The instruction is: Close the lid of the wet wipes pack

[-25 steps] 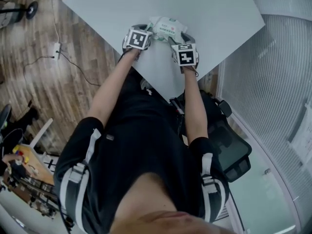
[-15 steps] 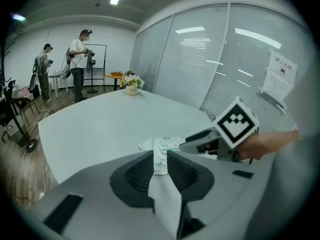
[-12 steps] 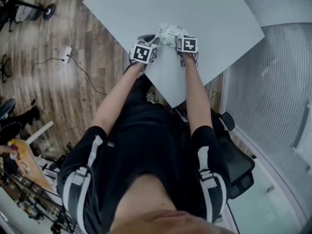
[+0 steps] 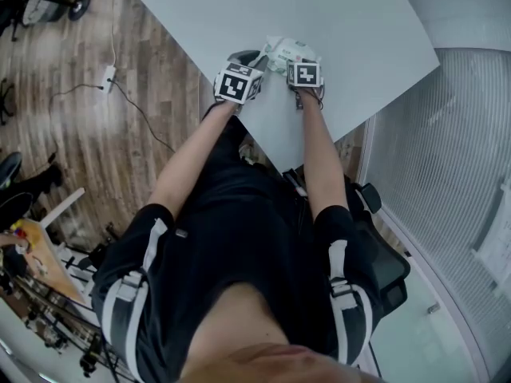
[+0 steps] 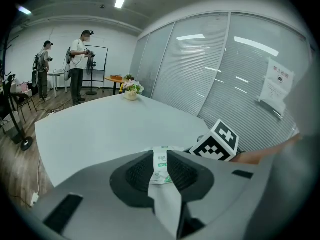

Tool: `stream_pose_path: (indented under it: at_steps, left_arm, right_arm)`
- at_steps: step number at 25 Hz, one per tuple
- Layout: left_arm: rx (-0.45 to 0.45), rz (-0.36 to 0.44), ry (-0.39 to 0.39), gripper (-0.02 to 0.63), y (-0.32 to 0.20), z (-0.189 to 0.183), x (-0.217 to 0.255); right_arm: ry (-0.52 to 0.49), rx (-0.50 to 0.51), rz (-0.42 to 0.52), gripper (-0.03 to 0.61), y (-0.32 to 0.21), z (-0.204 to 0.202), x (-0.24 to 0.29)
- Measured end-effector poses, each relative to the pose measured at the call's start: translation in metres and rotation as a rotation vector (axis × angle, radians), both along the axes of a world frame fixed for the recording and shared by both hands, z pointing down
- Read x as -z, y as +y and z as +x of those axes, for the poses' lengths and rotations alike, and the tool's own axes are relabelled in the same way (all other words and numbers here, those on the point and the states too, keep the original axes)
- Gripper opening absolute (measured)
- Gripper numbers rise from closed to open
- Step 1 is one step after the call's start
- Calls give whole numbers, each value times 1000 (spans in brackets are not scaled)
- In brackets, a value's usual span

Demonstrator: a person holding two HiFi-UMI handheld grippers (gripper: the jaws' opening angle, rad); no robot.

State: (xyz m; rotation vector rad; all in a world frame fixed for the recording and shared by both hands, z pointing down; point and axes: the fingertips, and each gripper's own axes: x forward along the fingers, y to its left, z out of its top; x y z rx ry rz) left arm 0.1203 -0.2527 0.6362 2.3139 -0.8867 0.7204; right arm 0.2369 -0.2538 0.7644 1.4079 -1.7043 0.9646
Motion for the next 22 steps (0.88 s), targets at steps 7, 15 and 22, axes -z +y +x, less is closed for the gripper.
stream_pose_path:
  at_steps: [7,15,22]
  left_arm:
    - [11,-2,13,95,-7,-11,2]
    - [-2,70,62,78,9,-35,52]
    - [64,233,200,44,103,-71,147]
  right_arm:
    - [19,-3,12,210,-4,-6,-3]
    - [-8,-116,220,215,9,-1,80]
    - [-48,-179,610,163,118,-1,251]
